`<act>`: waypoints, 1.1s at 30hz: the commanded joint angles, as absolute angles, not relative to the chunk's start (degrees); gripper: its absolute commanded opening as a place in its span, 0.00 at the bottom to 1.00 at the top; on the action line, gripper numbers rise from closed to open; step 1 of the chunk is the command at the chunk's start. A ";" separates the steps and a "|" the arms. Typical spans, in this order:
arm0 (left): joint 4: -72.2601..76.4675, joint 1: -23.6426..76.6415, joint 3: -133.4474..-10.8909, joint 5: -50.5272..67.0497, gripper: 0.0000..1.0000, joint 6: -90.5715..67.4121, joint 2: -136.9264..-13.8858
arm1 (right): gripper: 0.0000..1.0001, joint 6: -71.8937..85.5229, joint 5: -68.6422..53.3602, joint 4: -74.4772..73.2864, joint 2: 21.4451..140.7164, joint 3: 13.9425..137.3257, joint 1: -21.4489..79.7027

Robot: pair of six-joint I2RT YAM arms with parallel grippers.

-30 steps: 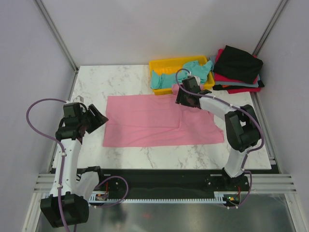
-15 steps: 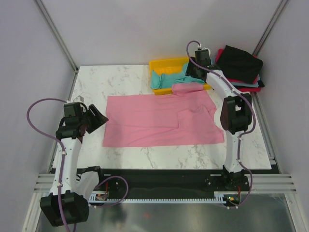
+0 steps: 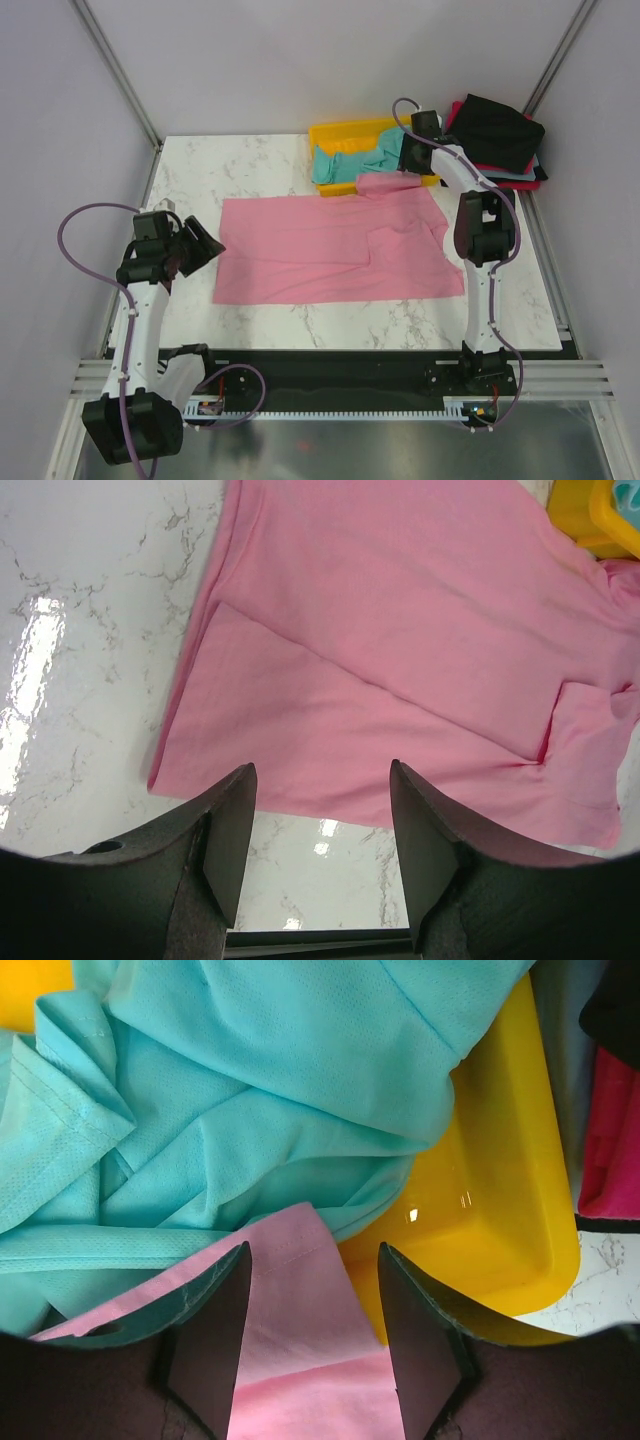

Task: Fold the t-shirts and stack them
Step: Fold the tshirt

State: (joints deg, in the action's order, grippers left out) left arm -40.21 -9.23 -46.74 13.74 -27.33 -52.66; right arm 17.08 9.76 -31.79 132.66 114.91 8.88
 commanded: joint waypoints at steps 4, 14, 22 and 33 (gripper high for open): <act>-38.76 -9.14 -46.67 14.94 0.63 -25.14 -52.91 | 0.60 16.43 10.38 -33.49 131.23 114.00 9.23; -38.76 -9.14 -46.67 14.85 0.63 -25.05 -52.91 | 0.14 17.40 6.06 -31.91 129.38 109.87 9.40; -38.85 -9.23 -46.67 14.59 0.63 -25.05 -53.17 | 0.00 17.84 7.91 -30.85 124.02 107.40 9.40; -30.87 -9.14 -47.81 15.91 0.60 -29.52 -63.27 | 0.00 18.11 4.83 -23.82 109.52 94.05 9.67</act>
